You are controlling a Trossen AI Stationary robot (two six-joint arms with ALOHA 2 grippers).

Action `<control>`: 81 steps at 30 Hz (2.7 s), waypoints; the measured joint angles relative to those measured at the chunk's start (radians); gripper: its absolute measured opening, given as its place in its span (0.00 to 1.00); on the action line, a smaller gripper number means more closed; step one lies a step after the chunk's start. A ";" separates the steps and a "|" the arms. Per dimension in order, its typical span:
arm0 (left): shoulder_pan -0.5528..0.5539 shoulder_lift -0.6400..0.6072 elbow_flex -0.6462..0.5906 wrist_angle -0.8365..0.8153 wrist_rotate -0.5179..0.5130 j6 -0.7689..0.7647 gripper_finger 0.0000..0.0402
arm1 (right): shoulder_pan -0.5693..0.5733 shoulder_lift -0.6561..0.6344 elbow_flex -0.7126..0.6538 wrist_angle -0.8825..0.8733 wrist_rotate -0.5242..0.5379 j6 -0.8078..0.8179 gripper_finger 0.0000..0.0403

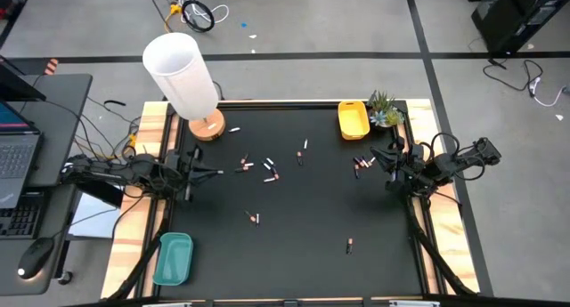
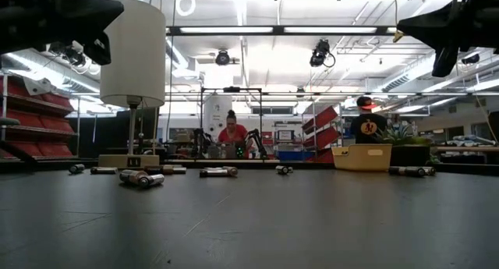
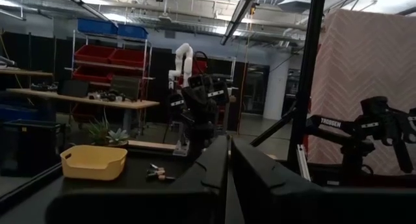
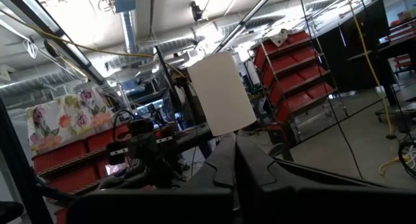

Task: Sort batteries
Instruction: Put the silver battery into the blue bin

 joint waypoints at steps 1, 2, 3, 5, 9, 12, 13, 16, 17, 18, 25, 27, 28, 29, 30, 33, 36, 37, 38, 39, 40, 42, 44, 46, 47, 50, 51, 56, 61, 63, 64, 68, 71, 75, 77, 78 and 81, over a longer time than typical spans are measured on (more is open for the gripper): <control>0.000 0.000 0.000 0.006 0.000 -0.001 0.09 | 0.000 0.000 0.000 0.000 0.000 0.000 0.00; 0.000 0.000 0.000 0.012 0.000 -0.006 0.09 | 0.000 0.000 0.000 0.000 0.000 0.000 0.00; 0.000 0.000 0.000 0.015 0.000 -0.008 0.09 | 0.000 0.000 0.000 0.000 0.000 0.000 0.00; 0.000 0.000 0.000 0.015 0.000 -0.010 0.09 | 0.000 0.000 0.000 0.000 0.000 0.000 0.00; 0.000 0.000 0.000 0.015 -0.003 -0.004 0.09 | 0.000 0.000 0.000 0.000 0.000 0.000 0.00; 0.000 0.000 0.000 0.014 -0.042 0.054 0.09 | 0.000 0.000 0.000 0.000 0.000 0.000 0.00; 0.000 0.000 0.000 0.012 -0.061 0.075 0.09 | 0.000 0.000 0.000 0.000 0.000 0.000 0.00; 0.000 0.000 0.000 0.000 -0.137 0.095 0.09 | 0.000 0.000 0.000 0.008 0.000 0.000 0.00; 0.000 0.000 0.000 -0.001 -0.161 0.095 0.09 | 0.000 0.000 0.000 0.021 0.000 0.000 0.00; 0.000 0.000 0.000 -0.001 -0.180 0.095 0.09 | 0.000 0.000 0.000 0.040 0.000 -0.008 0.00; 0.000 0.000 0.000 0.013 -0.229 0.123 0.09 | -0.003 0.000 0.000 0.091 -0.009 -0.030 0.00; 0.000 0.000 0.000 0.013 -0.257 0.128 0.09 | -0.003 0.000 0.000 0.070 -0.033 -0.031 0.00; 0.000 0.000 0.000 0.014 -0.291 0.148 0.09 | -0.003 0.000 0.000 0.061 -0.042 -0.034 0.00; 0.000 0.000 0.000 0.017 -0.335 0.171 0.09 | -0.003 0.000 0.000 0.052 -0.048 -0.035 0.00; 0.000 0.000 0.000 0.017 -0.375 0.179 0.09 | -0.003 0.000 0.000 0.040 -0.050 -0.034 0.00; 0.000 0.000 0.000 0.026 -0.402 0.164 0.09 | -0.003 0.000 0.000 -0.002 -0.052 -0.034 0.00; 0.000 0.000 0.000 0.038 -0.384 0.151 0.09 | -0.003 0.000 0.000 -0.044 -0.057 -0.056 0.00; 0.000 0.000 0.000 0.038 -0.383 0.150 0.09 | -0.003 0.000 0.000 -0.048 -0.060 -0.069 0.00; 0.000 0.000 0.000 0.038 -0.383 0.150 0.09 | -0.003 0.000 0.000 -0.051 -0.060 -0.082 0.00; 0.000 0.000 0.000 0.037 -0.383 0.150 0.09 | -0.003 0.000 0.000 -0.053 -0.060 -0.098 0.00; 0.000 0.000 0.000 0.040 -0.386 0.151 0.09 | -0.003 0.000 0.000 -0.054 -0.060 -0.109 0.00; 0.000 0.000 0.000 0.055 -0.409 0.179 0.09 | -0.003 0.000 0.000 -0.049 -0.060 -0.129 0.00; 0.000 0.000 0.000 0.080 -0.428 0.199 0.09 | -0.003 0.000 0.000 -0.047 -0.059 -0.137 0.00; 0.000 0.000 0.000 0.112 -0.458 0.223 0.09 | -0.004 0.000 0.000 -0.044 -0.053 -0.139 0.01; 0.000 0.000 0.000 0.125 -0.463 0.230 0.09 | -0.004 0.000 0.000 -0.044 -0.052 -0.140 0.01; 0.000 0.000 0.000 0.145 -0.441 0.231 0.09 | -0.004 0.000 0.000 -0.015 -0.053 -0.143 0.02; 0.000 0.000 0.000 0.142 -0.421 0.231 0.09 | -0.004 0.000 0.000 0.000 -0.053 -0.133 0.03; 0.000 0.000 0.000 0.080 -0.363 0.224 0.09 | -0.004 0.000 0.000 0.029 -0.083 -0.039 0.04; 0.000 0.000 0.000 0.066 -0.360 0.166 0.09 | -0.004 0.001 0.000 -0.021 -0.145 0.001 0.03; 0.000 0.000 0.000 0.062 -0.357 0.122 0.09 | -0.004 0.001 0.000 -0.023 -0.145 -0.017 0.04; 0.000 0.001 0.000 0.056 -0.354 0.102 0.09 | -0.004 0.001 0.000 -0.023 -0.145 -0.031 0.04; 0.000 0.015 0.000 0.015 -0.333 0.049 0.09 | -0.004 0.000 0.000 -0.023 -0.143 -0.083 0.08; 0.000 0.038 0.000 0.006 -0.335 -0.005 0.09 | -0.004 0.000 0.000 -0.024 -0.142 -0.088 0.11; 0.000 0.095 0.038 -0.070 -0.335 -0.044 0.13 | -0.003 0.023 0.000 -0.038 -0.134 -0.057 0.15; 0.000 0.139 0.087 -0.151 -0.345 -0.052 0.17 | -0.003 0.058 0.000 -0.058 -0.107 -0.024 0.17; 0.000 0.164 0.111 -0.188 -0.358 -0.054 0.19 | -0.003 0.080 0.000 -0.066 -0.098 -0.006 0.18; 0.000 0.249 0.186 -0.293 -0.385 -0.037 0.27 | -0.003 0.157 0.000 -0.051 -0.074 0.023 0.22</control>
